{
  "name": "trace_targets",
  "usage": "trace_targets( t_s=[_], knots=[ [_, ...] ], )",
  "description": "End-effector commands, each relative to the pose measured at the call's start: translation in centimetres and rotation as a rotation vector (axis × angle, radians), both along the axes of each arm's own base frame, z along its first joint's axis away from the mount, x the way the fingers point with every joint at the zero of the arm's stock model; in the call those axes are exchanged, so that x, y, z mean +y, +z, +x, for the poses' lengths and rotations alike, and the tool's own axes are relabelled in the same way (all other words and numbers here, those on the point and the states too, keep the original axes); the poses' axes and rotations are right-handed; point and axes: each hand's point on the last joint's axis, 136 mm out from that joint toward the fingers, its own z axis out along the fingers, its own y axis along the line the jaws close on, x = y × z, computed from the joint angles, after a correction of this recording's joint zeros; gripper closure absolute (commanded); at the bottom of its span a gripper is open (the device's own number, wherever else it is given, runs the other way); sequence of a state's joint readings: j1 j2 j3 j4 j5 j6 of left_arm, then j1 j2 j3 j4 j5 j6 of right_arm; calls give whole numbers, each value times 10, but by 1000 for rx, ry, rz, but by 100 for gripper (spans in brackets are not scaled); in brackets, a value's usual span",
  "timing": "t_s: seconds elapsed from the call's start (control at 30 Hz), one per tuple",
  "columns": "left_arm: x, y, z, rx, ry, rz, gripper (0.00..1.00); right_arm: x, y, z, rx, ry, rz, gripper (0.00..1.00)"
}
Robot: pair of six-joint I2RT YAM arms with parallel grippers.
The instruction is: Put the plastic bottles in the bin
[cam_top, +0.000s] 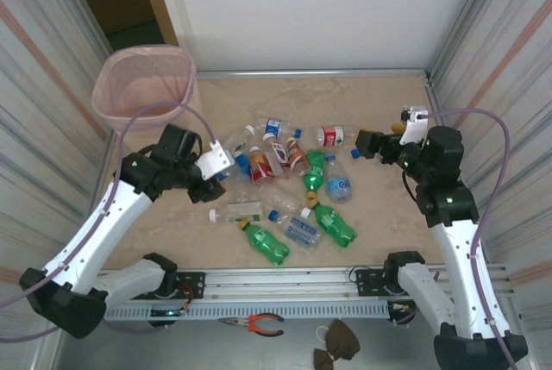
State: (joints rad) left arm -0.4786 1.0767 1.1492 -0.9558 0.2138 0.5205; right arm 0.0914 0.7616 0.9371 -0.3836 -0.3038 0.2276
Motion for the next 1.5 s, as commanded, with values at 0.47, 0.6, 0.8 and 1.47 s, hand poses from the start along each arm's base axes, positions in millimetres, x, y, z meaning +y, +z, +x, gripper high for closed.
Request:
trace_targets(
  t_s=[0.47, 0.6, 0.8, 1.47],
  knots=[
    [-20, 151, 129, -168, 399, -200, 52, 10, 4, 23, 123, 38, -79, 0],
    [15, 175, 156, -255, 521, -190, 50, 16, 8, 28, 122, 36, -74, 0],
    [75, 195, 180, -301, 668, -249, 50, 33, 3, 40, 161, 65, -87, 0],
    [157, 6, 235, 143, 835, 14, 49, 51, -6, 31, 199, 78, -159, 0]
  ],
)
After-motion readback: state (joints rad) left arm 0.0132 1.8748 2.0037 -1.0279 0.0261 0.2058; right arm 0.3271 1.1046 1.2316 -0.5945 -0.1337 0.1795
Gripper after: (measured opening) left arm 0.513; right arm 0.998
